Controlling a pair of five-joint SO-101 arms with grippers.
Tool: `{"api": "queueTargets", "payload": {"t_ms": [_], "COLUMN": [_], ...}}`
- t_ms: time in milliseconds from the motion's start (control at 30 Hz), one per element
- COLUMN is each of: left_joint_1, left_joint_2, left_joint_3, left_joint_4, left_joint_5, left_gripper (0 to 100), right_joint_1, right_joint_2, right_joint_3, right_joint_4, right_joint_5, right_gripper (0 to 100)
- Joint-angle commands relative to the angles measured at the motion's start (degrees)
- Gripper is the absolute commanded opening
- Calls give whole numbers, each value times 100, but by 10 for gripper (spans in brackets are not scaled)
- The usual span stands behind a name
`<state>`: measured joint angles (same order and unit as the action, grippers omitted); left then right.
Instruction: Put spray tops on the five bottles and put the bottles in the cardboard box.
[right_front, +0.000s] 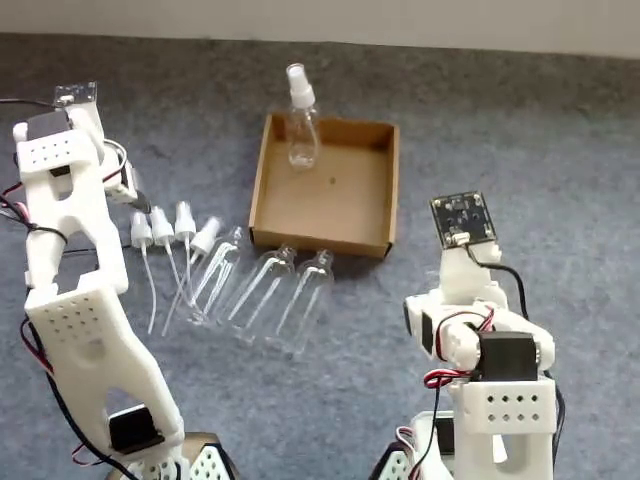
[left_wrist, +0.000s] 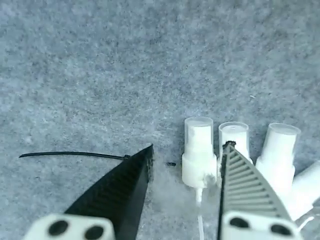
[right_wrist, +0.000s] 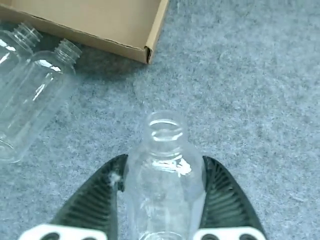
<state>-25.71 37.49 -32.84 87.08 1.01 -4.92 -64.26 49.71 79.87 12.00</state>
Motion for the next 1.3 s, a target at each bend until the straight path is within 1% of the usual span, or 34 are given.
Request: {"api": "queueTargets", "payload": {"t_ms": [0, 167, 300, 467, 600, 667, 767, 900, 1033, 1100, 1167, 1267], "left_joint_1": [-92, 40, 136, 171, 171, 163, 145, 171, 233, 259, 259, 277], "left_joint_2": [-66, 180, 558, 769, 752, 716, 549, 136, -338, -585, -945, -1745], "left_joint_3": [-251, 22, 251, 251, 189, -66, -462, -1332, -2633, -3248, -3688, -3952], "left_joint_4": [35, 0, -369, -466, -457, -413, -325, 378, 1125, 1336, 1354, 1363], "left_joint_5": [-70, -70, -70, -70, -185, -211, -202, -202, -211, -211, -211, -211], "left_gripper": [204, 204, 204, 200, 104, 75, 70, 70, 70, 69, 66, 36], "right_joint_1": [-22, -22, -22, -22, -22, -22, -22, -22, -31, -40, -268, -857], "right_joint_2": [-75, -75, -75, -75, -75, -75, -75, -75, -75, -75, -75, -66], "right_joint_3": [-40, -40, -40, -40, -40, -40, -40, -40, -48, -92, -242, -532], "right_joint_4": [-136, -127, -127, -136, -136, -136, -136, -136, -101, -110, -198, -251], "right_joint_5": [-62, -62, -62, -62, -62, -62, -62, -62, -62, -62, -62, -105], "right_gripper": [58, 58, 58, 58, 58, 58, 58, 58, 58, 58, 58, 57]}}
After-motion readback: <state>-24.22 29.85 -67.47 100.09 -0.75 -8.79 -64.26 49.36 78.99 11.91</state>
